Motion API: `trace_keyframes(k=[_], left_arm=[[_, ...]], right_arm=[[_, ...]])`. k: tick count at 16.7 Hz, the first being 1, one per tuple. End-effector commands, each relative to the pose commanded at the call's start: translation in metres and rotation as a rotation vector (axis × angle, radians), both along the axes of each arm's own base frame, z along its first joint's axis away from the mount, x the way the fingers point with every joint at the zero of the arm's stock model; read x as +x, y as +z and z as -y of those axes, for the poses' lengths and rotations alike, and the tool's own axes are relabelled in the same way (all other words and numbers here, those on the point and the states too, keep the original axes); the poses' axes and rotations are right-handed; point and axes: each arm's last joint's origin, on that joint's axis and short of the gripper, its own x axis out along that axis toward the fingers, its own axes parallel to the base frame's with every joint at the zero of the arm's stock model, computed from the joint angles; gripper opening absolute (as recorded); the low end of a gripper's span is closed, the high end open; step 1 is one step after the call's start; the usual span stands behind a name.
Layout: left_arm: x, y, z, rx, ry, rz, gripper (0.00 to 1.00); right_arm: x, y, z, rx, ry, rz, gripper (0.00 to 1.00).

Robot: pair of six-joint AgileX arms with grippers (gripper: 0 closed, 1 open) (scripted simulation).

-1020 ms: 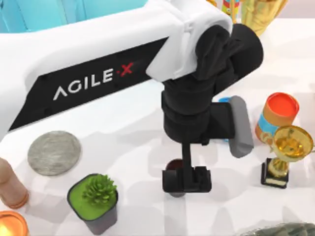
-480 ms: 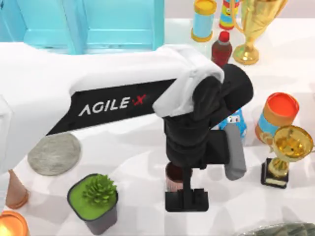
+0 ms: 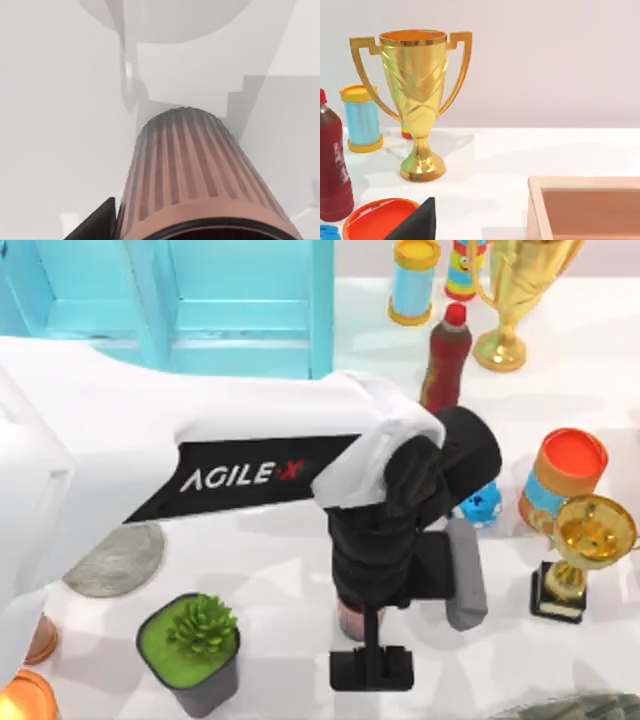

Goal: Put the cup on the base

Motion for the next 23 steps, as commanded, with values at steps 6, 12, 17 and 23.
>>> trace_keyframes(k=[6, 12, 17, 23], left_arm=[[0.0, 0.0, 0.0, 0.0, 0.0, 0.0, 0.47], [0.0, 0.0, 0.0, 0.0, 0.0, 0.0, 0.02], [0.0, 0.0, 0.0, 0.0, 0.0, 0.0, 0.0], [0.0037, 0.0025, -0.004, -0.002, 0.026, 0.001, 0.0]], right_arm=[[0.0, 0.0, 0.0, 0.0, 0.0, 0.0, 1.0], [0.0, 0.0, 0.0, 0.0, 0.0, 0.0, 1.0], [0.0, 0.0, 0.0, 0.0, 0.0, 0.0, 1.0], [0.0, 0.0, 0.0, 0.0, 0.0, 0.0, 1.0]])
